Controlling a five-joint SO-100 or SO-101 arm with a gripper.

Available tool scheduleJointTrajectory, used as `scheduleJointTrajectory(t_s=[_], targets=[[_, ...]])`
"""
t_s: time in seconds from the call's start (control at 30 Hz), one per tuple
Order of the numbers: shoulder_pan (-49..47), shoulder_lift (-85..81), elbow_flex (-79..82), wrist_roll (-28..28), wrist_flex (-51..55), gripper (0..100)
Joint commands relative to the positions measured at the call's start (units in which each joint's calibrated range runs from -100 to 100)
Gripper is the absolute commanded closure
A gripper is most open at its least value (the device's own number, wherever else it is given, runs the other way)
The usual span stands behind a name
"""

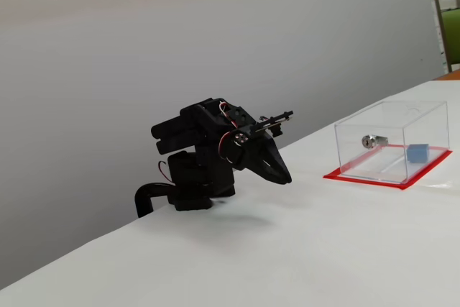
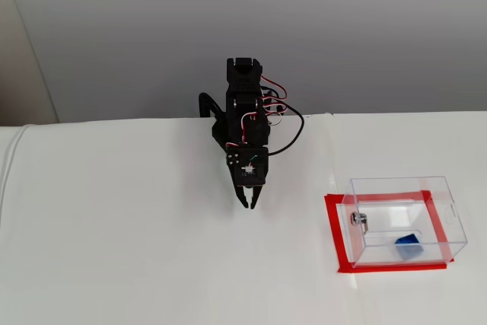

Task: Pick the blue lego brick and place it into the transparent box

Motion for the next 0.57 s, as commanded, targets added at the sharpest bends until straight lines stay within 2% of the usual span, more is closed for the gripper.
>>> scheduleJointTrajectory(t_s=[0.0, 0.53], targets=[[0.40, -0.42, 0.87, 0.20, 0.19, 98], [0.70, -0.42, 0.87, -0.06, 0.19, 98]])
